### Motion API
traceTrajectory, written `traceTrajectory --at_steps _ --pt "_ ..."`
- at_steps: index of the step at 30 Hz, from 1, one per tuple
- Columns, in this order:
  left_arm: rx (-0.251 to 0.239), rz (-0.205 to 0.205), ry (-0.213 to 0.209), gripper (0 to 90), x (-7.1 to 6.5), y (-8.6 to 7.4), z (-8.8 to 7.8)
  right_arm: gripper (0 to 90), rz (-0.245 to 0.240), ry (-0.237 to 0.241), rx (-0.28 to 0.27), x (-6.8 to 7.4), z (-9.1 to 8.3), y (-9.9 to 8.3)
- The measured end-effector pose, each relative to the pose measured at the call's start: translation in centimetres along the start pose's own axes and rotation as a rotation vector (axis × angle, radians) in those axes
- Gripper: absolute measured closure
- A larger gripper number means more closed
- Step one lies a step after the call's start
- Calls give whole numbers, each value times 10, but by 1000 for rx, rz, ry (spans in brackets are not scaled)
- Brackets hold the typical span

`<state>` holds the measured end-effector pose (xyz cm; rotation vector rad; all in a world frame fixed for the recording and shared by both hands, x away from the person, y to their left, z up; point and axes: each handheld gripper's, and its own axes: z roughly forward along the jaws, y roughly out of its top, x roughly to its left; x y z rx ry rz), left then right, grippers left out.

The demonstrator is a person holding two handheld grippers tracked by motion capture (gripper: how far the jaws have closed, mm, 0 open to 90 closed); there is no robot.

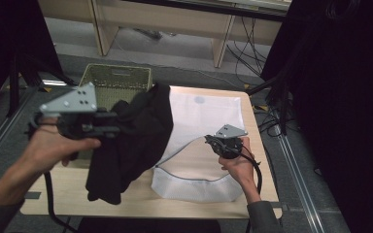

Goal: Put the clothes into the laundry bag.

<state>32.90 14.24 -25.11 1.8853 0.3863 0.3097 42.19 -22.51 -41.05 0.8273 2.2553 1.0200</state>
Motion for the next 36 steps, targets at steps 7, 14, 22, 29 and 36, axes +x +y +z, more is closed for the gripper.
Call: traceTrajectory --at_steps 7,14,22,29,36 --pt "79 22 -94 734 -23 -34 59 898 -14 -7 -10 0 0 1" --pt "177 -26 -146 734 -25 -72 110 899 -10 -16 -37 -1 -4 2" --pt "253 -40 -156 731 -17 -90 147 899 1 -19 -39 1 -5 5" --pt "320 -81 -181 724 -15 -104 189 899 -32 -34 -83 5 -12 14" --pt "384 -179 -140 699 -6 -133 237 900 -60 -30 -65 10 -11 15"
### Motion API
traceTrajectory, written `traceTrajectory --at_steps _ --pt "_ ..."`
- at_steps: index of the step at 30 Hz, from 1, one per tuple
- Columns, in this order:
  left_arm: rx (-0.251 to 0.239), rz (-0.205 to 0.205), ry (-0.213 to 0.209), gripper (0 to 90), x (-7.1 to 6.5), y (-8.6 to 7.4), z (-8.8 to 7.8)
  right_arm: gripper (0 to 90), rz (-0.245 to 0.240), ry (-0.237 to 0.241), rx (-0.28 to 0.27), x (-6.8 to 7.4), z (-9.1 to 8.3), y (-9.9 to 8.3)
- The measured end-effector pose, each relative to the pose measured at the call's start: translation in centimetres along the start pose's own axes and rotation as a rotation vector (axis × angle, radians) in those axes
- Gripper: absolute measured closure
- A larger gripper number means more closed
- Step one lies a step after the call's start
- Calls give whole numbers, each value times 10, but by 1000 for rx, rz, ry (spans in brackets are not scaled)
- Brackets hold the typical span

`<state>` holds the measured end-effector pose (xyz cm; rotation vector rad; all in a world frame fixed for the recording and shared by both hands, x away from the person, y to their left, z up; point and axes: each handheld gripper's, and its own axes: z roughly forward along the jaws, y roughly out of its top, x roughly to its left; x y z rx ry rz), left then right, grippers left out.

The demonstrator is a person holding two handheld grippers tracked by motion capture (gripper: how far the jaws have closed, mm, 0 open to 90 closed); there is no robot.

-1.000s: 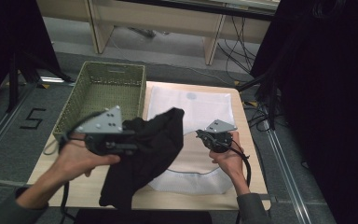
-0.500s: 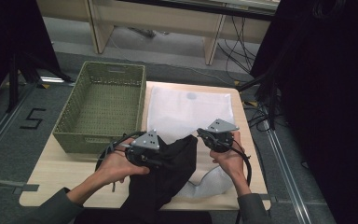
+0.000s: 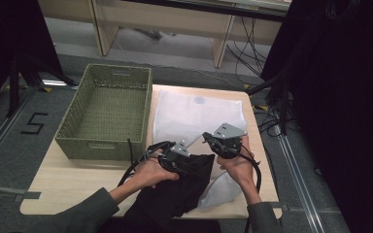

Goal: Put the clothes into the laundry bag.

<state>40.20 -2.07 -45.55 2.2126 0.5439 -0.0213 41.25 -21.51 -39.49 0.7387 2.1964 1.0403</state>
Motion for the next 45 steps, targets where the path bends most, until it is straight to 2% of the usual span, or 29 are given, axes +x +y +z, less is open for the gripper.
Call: traceTrajectory --at_steps 2,4,6,9,12,13,15,16,17,18,19,20,24,25,27,30,31,37,39,40,41,43,45 --pt "-20 -62 -11 654 5 -2 13 900 -11 9 9 1 1 0" --pt "-30 -86 -40 587 7 -1 17 900 -8 2 6 3 2 -1" --pt "-41 -83 -38 478 6 1 12 900 -5 3 9 3 2 -2" --pt "-72 -67 -24 320 6 7 -6 900 -1 16 16 1 3 -4" --pt "-107 -41 34 264 12 12 -37 900 10 10 10 1 3 -4" --pt "-112 -43 60 259 13 12 -47 900 14 32 23 1 2 -4" --pt "-138 -17 127 261 21 10 -77 900 16 33 21 1 2 -4" --pt "-149 -26 148 268 25 8 -91 900 22 28 23 1 2 -4" --pt "-157 -27 161 269 29 6 -100 900 0 22 16 0 2 -4" --pt "-156 -48 195 268 34 2 -115 900 4 24 18 0 3 -4" --pt "-158 -50 220 268 37 -1 -122 900 9 24 19 1 3 -4" --pt "-135 -23 276 269 40 -7 -135 900 9 25 19 1 3 -4" --pt "-87 -15 394 321 45 -27 -158 900 18 26 23 0 2 -4" --pt "-52 -5 415 341 47 -31 -161 900 8 18 12 0 4 -5" --pt "-12 -28 440 345 52 -40 -163 900 6 23 16 0 4 -5" --pt "-16 -100 412 403 59 -50 -162 900 11 18 21 1 2 -4" --pt "-12 -97 402 450 61 -52 -161 900 10 15 18 1 3 -5" --pt "-32 -110 423 676 69 -56 -164 900 13 13 18 0 3 -6" --pt "-38 -96 425 743 72 -58 -165 900 13 13 18 0 3 -6" --pt "-66 -120 413 757 72 -59 -164 900 14 13 17 0 3 -6" --pt "-69 -107 418 777 72 -59 -166 900 13 13 17 0 3 -6" --pt "-103 -111 415 827 70 -59 -167 900 12 12 17 0 2 -6" --pt "-99 -91 428 866 68 -58 -170 900 11 14 16 0 3 -6"
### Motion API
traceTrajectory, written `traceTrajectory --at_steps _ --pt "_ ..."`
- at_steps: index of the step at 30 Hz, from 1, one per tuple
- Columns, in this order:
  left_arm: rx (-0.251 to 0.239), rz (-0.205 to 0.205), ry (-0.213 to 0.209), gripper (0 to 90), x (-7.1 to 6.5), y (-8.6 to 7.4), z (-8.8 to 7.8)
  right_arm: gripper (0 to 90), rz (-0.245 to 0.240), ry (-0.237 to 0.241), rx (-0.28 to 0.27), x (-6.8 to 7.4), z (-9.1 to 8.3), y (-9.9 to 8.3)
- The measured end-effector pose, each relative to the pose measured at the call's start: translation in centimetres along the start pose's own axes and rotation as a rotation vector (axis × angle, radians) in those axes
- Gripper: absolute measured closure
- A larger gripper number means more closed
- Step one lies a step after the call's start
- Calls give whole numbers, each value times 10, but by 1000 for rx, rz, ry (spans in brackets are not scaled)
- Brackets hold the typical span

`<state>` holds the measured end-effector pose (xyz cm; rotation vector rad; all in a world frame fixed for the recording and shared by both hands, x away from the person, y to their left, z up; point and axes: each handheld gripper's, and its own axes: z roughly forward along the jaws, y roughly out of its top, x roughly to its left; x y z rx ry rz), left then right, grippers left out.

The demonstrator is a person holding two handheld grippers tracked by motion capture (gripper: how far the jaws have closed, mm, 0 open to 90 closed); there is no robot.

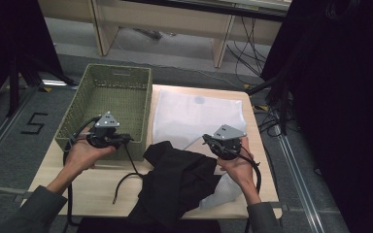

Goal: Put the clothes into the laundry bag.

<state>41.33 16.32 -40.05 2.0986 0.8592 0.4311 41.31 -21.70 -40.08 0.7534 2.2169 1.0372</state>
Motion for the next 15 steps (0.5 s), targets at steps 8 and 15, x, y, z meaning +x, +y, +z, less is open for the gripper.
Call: traceTrajectory --at_steps 8,15 --pt "-129 22 -64 879 -17 17 -27 900 1 0 4 -1 0 0" --pt "-210 185 -244 878 -90 35 -41 900 2 -5 7 -1 0 -1"
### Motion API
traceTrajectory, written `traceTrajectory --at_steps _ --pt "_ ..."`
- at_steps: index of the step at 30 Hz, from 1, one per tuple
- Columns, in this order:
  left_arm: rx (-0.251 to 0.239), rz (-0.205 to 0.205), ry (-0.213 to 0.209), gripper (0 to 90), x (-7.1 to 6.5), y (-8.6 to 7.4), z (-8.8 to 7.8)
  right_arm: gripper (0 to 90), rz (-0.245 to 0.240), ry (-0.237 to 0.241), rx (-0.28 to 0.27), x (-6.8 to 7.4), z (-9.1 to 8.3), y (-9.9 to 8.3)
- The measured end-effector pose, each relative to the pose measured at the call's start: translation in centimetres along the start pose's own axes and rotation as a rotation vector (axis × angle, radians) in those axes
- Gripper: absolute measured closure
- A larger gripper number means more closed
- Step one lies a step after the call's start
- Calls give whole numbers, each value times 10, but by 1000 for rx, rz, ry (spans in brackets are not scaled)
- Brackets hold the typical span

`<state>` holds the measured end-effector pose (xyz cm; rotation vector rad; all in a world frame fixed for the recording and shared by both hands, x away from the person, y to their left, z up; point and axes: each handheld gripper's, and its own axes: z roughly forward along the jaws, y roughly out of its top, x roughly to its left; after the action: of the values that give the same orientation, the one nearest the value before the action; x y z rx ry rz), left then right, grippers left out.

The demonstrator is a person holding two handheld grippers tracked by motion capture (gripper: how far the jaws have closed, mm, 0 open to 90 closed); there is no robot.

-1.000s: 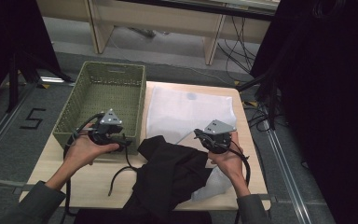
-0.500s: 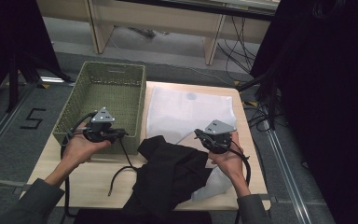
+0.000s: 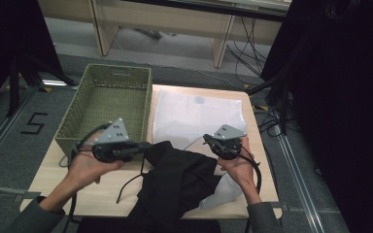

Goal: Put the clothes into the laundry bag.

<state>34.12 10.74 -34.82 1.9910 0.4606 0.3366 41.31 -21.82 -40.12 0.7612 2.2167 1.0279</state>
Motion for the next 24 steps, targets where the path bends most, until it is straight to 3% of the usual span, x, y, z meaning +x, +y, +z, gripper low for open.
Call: traceTrajectory --at_steps 2,3,4,6,8,9,11,14,15,16,18,21,23,24 --pt "32 34 -80 875 -18 0 15 900 2 -4 -4 0 0 0" --pt "48 42 -96 872 -25 -2 24 900 2 -1 -6 -1 0 0" --pt "81 72 -103 869 -28 -6 34 900 3 -4 -3 0 0 0" --pt "114 69 -77 856 -27 -17 56 900 0 -4 -6 1 0 0" --pt "155 57 -77 824 -18 -26 73 900 -14 -4 -10 0 0 0" --pt "197 -3 -104 764 -12 -31 83 900 -9 -2 -8 1 0 1" --pt "177 -37 -60 575 -3 -32 90 900 2 7 3 2 -1 1" --pt "136 -112 -67 408 13 -20 93 900 -7 6 -4 0 -1 2" --pt "113 -130 -42 397 18 -15 94 900 -5 2 -4 1 0 2" --pt "94 -121 -22 400 25 -9 97 900 -8 3 1 1 -1 2" --pt "95 -133 0 406 34 0 103 900 -12 16 3 2 -1 3" --pt "142 -147 2 430 46 9 128 900 -26 8 -11 2 -1 8" --pt "197 -127 8 436 51 9 146 900 -27 5 -16 4 -2 9" --pt "199 -147 14 434 53 7 157 900 -25 3 -20 4 -2 10"
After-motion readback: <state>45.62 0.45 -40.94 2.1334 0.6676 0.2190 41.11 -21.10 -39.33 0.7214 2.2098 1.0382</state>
